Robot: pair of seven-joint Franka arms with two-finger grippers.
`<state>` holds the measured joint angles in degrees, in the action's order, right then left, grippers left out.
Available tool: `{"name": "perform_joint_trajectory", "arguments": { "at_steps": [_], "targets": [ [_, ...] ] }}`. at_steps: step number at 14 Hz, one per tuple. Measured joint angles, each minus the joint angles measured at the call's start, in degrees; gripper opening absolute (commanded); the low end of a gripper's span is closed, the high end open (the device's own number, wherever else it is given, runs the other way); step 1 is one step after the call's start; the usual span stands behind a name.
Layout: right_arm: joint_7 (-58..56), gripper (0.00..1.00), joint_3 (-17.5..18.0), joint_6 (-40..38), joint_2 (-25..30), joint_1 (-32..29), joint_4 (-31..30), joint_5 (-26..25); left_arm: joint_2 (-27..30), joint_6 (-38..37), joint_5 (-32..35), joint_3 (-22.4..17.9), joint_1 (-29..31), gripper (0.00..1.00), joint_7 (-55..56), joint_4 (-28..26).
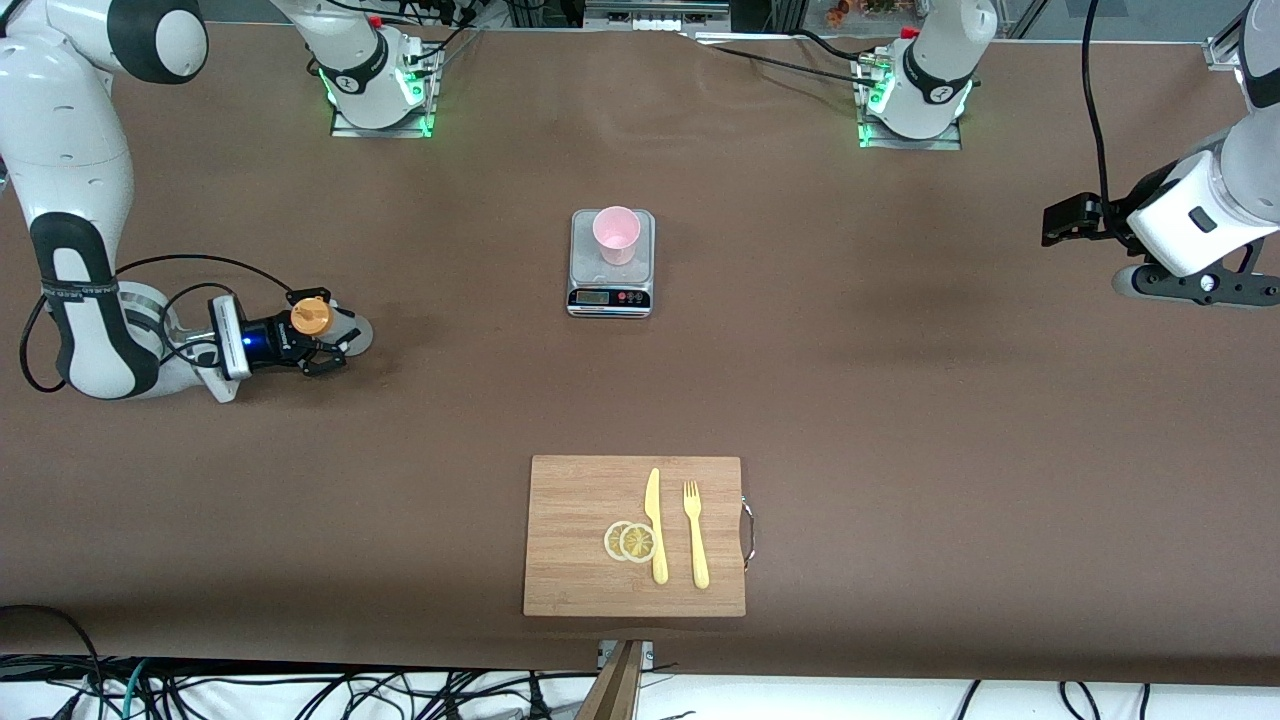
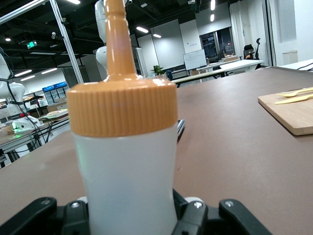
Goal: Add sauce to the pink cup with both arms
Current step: 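Carry the bottle back with the right gripper and lower it, then open the right gripper and release the bottle on the table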
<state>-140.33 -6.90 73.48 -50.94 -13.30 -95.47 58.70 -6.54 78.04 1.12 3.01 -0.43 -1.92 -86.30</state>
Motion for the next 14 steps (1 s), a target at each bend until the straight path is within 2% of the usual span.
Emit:
{"name": "perform_joint_trajectory", "arguments": {
  "at_steps": [1, 2, 3, 4, 9, 14],
  "targets": [
    [-0.32, 0.00, 0.00, 0.05, -0.53, 0.00, 0.03, 0.14, -0.01, 0.00, 0.00, 0.00, 0.00, 1.00, 0.00, 0.00],
    [-0.76, 0.09, 0.00, 0.15, -1.01, 0.00, 0.04, 0.18, -0.02, 0.00, 0.00, 0.00, 0.00, 1.00, 0.00, 0.00],
    [-1.05, 0.60, 0.00, 0.25, -1.36, 0.00, 0.06, 0.20, -0.02, 0.00, 0.00, 0.00, 0.00, 1.00, 0.00, 0.00],
    [-1.12, 1.00, -0.01, 0.32, -1.64, 0.00, 0.11, 0.22, -0.02, 0.00, 0.00, 0.00, 0.00, 1.00, 0.00, 0.00],
    [-1.12, 1.00, -1.54, 0.19, -1.81, 0.02, 1.62, -0.69, -0.04, 0.00, 0.00, 0.00, 0.00, 1.00, 0.00, 0.00],
    [-1.09, 1.00, -5.95, 0.04, -1.80, 0.08, 3.93, -5.44, -0.05, 0.00, 0.00, 0.00, 0.00, 1.00, 0.00, 0.01]
  ]
}}
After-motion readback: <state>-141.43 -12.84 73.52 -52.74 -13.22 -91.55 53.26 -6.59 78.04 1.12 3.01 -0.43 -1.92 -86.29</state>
